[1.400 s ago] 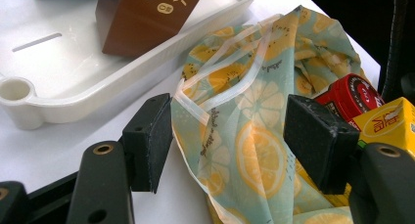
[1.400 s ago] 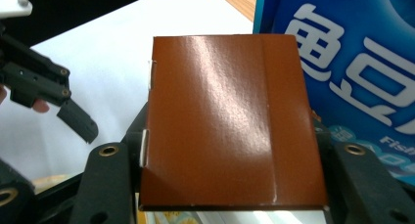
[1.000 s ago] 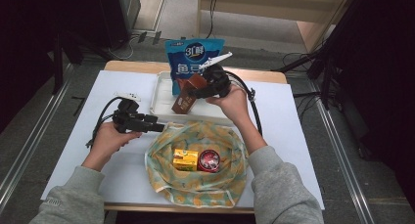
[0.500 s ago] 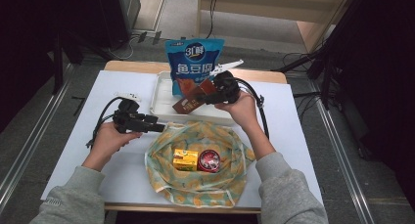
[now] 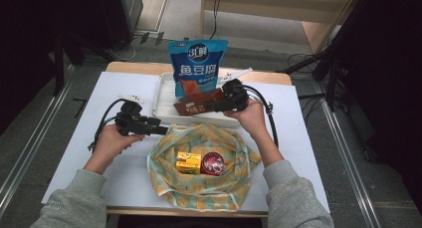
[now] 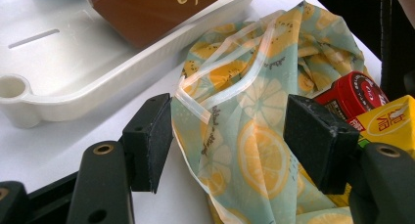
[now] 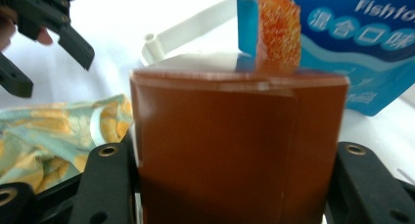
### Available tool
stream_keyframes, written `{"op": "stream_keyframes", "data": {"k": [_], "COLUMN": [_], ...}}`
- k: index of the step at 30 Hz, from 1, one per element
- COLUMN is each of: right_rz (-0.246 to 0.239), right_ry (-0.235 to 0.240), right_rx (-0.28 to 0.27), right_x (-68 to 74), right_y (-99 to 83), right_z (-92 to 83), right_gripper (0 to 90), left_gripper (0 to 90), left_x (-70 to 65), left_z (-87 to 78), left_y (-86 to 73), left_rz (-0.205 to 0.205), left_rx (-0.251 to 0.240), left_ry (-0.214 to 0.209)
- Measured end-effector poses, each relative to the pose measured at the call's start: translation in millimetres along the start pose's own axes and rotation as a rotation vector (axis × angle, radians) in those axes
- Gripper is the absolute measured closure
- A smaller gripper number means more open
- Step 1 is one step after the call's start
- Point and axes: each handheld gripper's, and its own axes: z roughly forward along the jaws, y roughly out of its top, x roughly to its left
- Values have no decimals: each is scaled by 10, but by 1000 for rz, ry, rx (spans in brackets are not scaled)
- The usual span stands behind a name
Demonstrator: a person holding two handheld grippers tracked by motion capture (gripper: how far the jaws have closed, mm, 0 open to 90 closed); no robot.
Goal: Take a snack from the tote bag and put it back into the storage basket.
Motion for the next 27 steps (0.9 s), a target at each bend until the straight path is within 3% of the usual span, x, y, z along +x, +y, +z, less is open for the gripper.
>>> {"op": "stream_keyframes", "data": {"k": [14,19,27], "right_rz": [-37,-17,-34], "right_ry": [24,39,38], "right_rx": [26,42,35], "right_x": [-52,-82,-104], "right_y": [-127,-159,-186], "right_z": [175,249,330], "right_gripper": [436,434,429], "left_gripper": [356,356,357], "left_x": [1,2,1], "left_z": [-4,-2,5], "left_y": [0,-1,-1], "left_rz": [0,1,1], "left_rx": [0,1,2], "left_ry": [-2,-2,-3]}}
